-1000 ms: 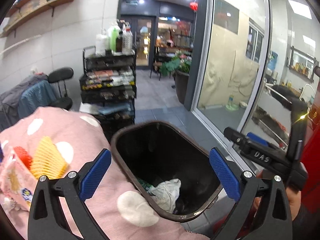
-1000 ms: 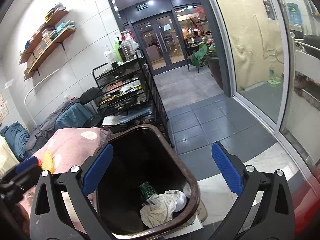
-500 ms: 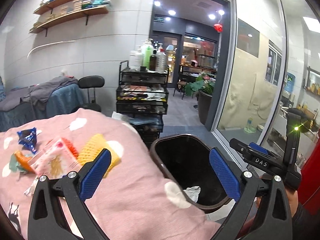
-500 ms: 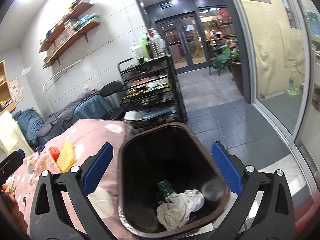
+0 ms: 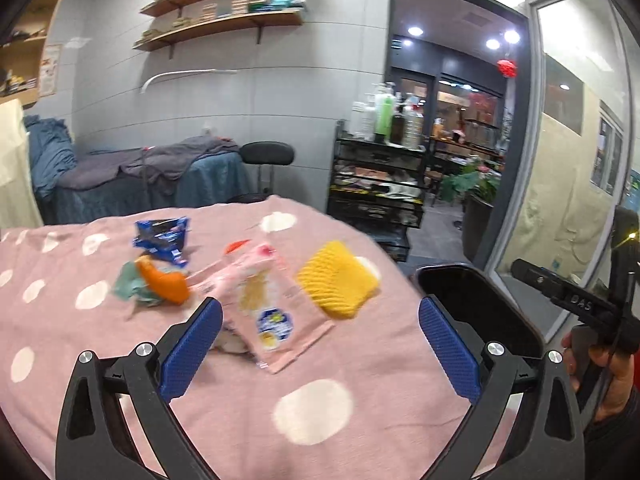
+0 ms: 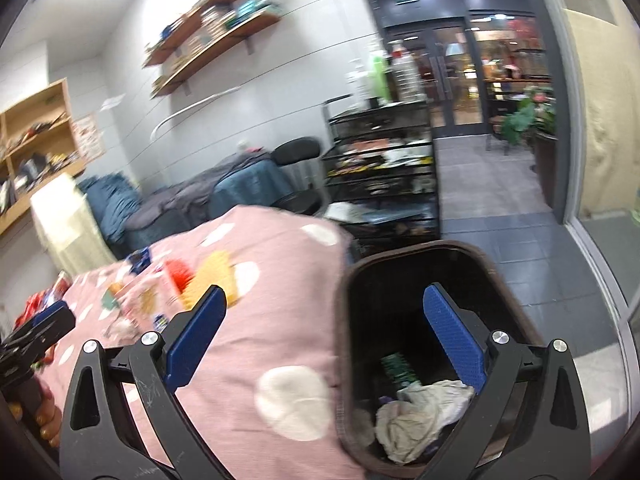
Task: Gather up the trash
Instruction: 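Move both grippers back from the bin toward the remaining trash, then grasp the white tissue with the left gripper while the right gripper grasps the yellow net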
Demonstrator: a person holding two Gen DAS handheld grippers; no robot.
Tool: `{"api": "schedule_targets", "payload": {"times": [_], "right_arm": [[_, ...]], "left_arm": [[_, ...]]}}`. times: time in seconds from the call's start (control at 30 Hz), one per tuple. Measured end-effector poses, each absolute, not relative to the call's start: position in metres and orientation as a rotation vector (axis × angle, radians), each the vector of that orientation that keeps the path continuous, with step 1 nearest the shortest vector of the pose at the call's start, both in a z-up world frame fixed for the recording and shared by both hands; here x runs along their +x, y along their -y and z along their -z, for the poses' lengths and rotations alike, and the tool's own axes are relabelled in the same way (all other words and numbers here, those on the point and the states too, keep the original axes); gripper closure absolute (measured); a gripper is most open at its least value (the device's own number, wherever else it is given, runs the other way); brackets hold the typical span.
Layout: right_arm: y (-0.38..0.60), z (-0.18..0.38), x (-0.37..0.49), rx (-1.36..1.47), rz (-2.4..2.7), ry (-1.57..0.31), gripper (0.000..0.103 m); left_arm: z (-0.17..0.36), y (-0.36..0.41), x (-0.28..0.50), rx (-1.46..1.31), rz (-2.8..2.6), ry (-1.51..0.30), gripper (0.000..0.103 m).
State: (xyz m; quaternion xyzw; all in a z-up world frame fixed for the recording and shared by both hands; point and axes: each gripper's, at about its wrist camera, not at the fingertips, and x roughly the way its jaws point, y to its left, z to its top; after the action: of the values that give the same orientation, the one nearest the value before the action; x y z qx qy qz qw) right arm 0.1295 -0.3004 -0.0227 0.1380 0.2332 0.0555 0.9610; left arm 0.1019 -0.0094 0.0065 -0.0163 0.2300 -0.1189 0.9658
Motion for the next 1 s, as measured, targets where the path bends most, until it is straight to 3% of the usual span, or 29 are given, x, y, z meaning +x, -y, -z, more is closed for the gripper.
{"api": "schedule_targets", "payload": {"times": [0.43,0.83,1.0], "right_arm": [[0.220,0.023,0.169,0.161,-0.356,-0.611,0.006],[0.171,0.040,0.213,0.033,-0.449,-0.720,0.006],[0.164,0.043,0.239,-0.007,-0.429,-0.748,0.014]], "left_arm": [[0.028,-0.087,0.126,-0.076,0.104,-0.619,0.007],[0.053,-0.082,0.183,0.045,0.163,-0.792,0.031],[0.065,-0.076,0.207,0.106,0.201,-0.875,0.039]]}}
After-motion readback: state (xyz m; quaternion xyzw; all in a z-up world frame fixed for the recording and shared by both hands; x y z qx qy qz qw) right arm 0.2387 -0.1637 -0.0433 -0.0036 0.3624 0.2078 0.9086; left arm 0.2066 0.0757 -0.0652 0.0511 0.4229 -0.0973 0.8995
